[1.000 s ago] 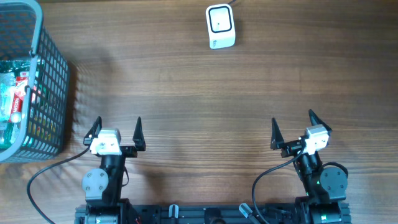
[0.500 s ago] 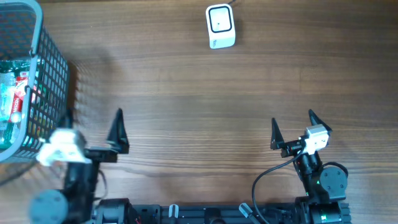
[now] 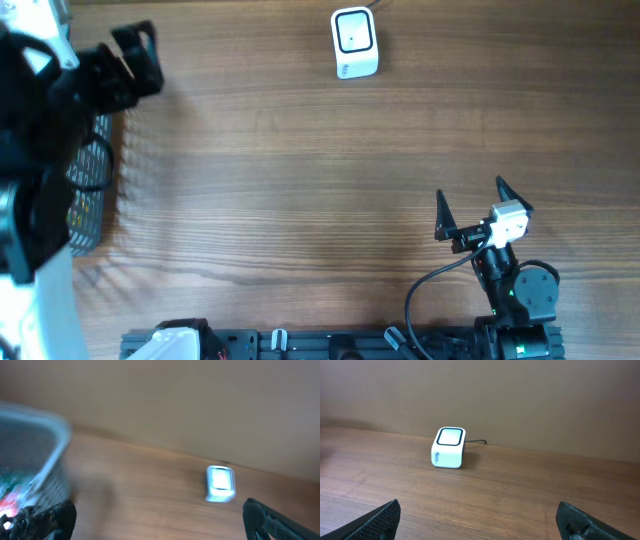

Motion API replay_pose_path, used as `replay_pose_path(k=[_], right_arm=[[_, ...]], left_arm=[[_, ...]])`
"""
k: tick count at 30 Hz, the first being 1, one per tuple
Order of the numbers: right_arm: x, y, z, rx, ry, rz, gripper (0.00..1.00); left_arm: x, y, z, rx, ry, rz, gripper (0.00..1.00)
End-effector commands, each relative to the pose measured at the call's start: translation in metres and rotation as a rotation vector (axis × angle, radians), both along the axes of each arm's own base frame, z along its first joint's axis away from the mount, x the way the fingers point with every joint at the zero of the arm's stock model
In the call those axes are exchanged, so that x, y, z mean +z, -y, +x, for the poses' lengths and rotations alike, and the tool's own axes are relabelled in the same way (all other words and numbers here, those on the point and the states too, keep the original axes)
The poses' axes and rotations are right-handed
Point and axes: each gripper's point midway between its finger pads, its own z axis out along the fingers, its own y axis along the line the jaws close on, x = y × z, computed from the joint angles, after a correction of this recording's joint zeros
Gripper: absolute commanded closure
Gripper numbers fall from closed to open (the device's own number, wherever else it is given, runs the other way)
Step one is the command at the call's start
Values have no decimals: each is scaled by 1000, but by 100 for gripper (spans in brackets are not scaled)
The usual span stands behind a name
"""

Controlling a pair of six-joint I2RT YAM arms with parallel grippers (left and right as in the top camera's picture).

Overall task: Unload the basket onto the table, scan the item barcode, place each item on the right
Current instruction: 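Reach the left gripper into the basket toward the yellow oil bottle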

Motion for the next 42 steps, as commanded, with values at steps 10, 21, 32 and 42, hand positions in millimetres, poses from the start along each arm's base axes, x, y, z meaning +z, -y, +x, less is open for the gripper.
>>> replay_pose_path(k=[10,21,32,42], right_arm=[[2,2,0,-8,7,2,0],[2,2,0,-8,7,2,0],[2,2,0,-8,7,2,0],[2,2,0,-8,7,2,0]], left_arm=[[-118,-237,-29,892,-348,-192,0],[-210,-281,-68,864,-686,-222,0],[-285,-268,-51,556,-811,-174,0],[-288,-253,-40,319,-807,-121,1]])
